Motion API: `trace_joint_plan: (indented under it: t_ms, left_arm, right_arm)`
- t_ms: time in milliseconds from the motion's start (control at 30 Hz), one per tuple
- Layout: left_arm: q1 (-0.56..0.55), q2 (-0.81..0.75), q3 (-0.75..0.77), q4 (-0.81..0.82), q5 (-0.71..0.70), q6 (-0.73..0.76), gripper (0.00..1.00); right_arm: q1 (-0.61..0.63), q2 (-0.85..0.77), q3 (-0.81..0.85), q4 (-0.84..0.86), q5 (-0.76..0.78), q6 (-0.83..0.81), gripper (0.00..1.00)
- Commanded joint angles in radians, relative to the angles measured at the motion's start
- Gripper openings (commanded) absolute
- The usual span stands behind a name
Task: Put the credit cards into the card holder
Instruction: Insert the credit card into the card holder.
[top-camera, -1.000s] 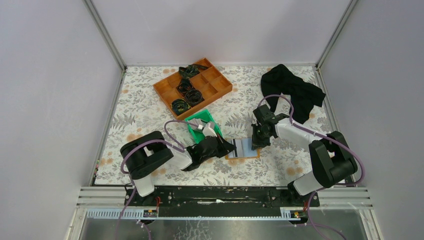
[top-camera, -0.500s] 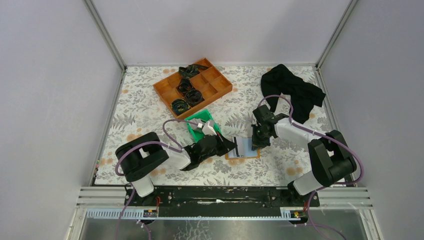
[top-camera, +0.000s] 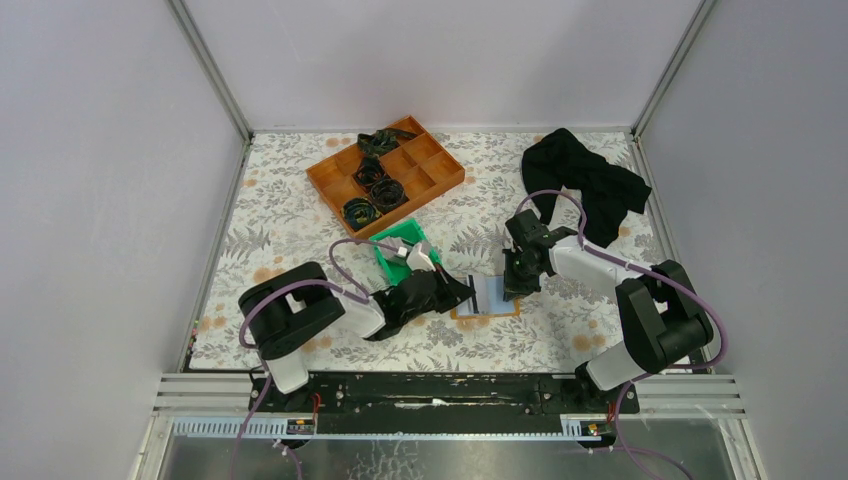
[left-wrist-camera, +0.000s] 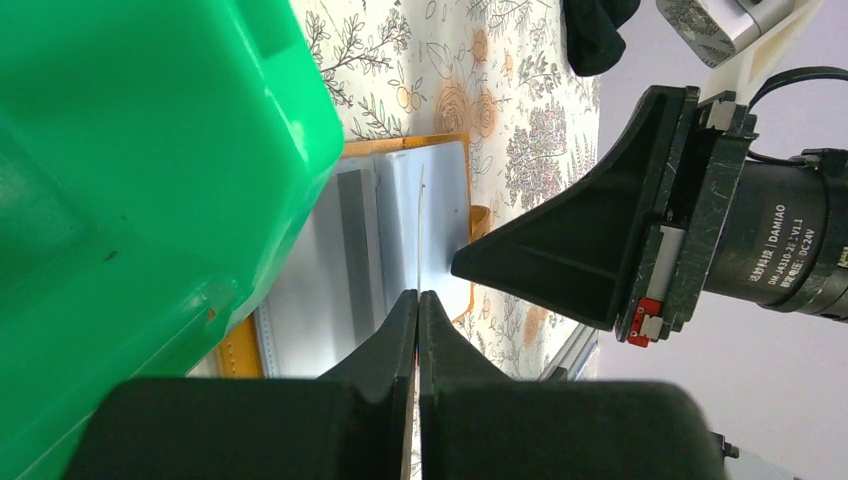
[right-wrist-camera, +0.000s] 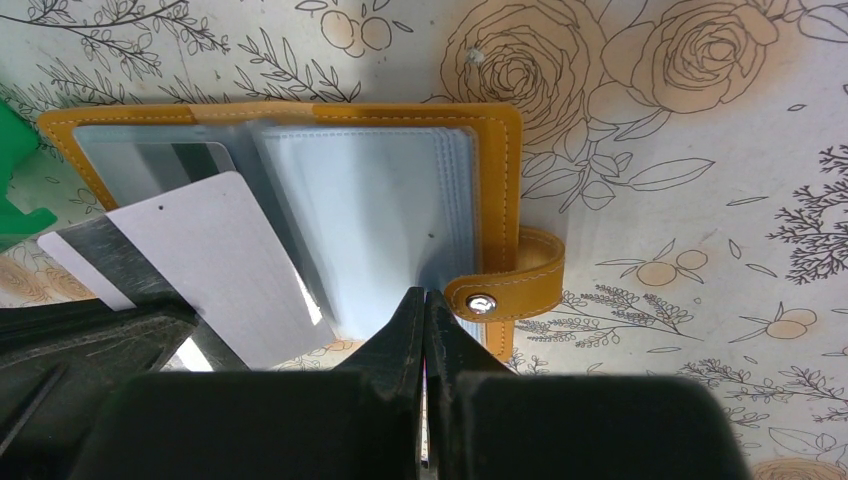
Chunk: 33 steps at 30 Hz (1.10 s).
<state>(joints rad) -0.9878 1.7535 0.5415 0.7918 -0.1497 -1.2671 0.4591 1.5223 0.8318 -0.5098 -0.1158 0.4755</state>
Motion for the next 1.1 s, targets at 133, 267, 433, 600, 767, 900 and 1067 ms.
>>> trace_joint_plan:
  t_ms: [133,267,433,600,767,900,1067]
  left_arm:
    - [-0.006,0.037,0.043,0.043,-0.016,0.003,0.0]
    - [-0.006,0.037,0.042,0.035,-0.015,0.006,0.0]
    - [-0.007,0.017,0.018,0.022,-0.032,0.008,0.0]
    - [-0.006,0.0,0.012,0.008,-0.044,0.016,0.0]
    - [-0.008,0.001,0.012,0.005,-0.041,0.015,0.0]
    - [-0.013,-0.001,0.008,0.006,-0.045,0.014,0.0]
    - [-0.015,-0.006,0.005,-0.006,-0.044,0.024,0.0]
  right_arm:
    - [-0.003,0.004,0.022,0.0,0.018,-0.014,0.0]
    - [-0.003,0.004,0.021,-0.001,0.02,-0.017,0.0]
    - [-0.003,0.001,0.018,0.001,0.018,-0.015,0.0]
    - [-0.003,-0.002,0.014,0.003,0.017,-0.015,0.0]
    - [-0.003,-0.005,0.009,0.004,0.016,-0.012,0.0]
    - [-0.003,-0.008,0.008,0.003,0.019,-0.013,0.0]
    - [-0.003,-0.007,0.007,0.005,0.016,-0.01,0.0]
